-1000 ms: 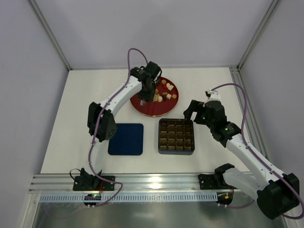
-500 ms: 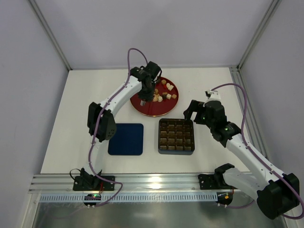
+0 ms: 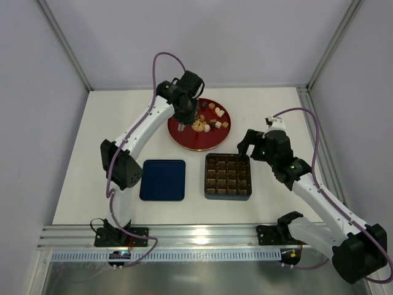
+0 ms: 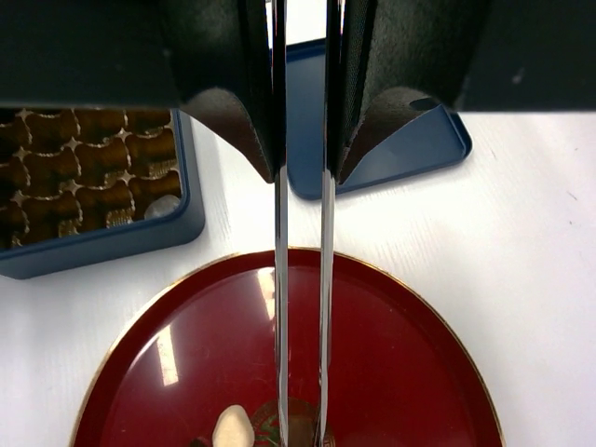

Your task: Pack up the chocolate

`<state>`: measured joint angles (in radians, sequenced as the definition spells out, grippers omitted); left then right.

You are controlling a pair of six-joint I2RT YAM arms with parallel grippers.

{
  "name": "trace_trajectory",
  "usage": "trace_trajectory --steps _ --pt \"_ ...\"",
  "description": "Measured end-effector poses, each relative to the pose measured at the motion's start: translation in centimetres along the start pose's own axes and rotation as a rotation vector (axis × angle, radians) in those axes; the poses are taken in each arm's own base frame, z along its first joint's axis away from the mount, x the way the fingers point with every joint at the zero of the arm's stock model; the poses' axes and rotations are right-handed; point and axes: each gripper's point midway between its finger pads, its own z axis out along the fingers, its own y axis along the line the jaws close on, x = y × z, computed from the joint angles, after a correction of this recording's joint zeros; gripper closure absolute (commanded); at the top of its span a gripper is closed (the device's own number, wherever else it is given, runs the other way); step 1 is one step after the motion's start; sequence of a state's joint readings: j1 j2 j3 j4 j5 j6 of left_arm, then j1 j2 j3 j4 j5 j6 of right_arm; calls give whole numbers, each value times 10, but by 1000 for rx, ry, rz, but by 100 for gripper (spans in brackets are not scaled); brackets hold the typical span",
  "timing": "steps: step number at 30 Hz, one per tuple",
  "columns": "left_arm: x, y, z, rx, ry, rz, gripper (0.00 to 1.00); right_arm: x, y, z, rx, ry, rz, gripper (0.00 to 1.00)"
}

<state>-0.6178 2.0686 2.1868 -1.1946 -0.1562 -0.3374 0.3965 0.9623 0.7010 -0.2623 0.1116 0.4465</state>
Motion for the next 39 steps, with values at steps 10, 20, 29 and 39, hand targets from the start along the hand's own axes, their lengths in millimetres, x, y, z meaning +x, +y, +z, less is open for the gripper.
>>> trace_trajectory --steps 10,20,29,39 --pt "21 -37 -56 62 -44 89 86 0 0 0 2 0 0 0" --pt "70 -77 -90 130 -16 164 85 -1 -4 -1 21 -8 0 0" --pt "116 -102 -92 161 40 202 84 -8 -6 -8 30 -37 2 0" --pt "131 -123 -91 193 48 224 82 -6 -9 -9 44 -28 0 0"
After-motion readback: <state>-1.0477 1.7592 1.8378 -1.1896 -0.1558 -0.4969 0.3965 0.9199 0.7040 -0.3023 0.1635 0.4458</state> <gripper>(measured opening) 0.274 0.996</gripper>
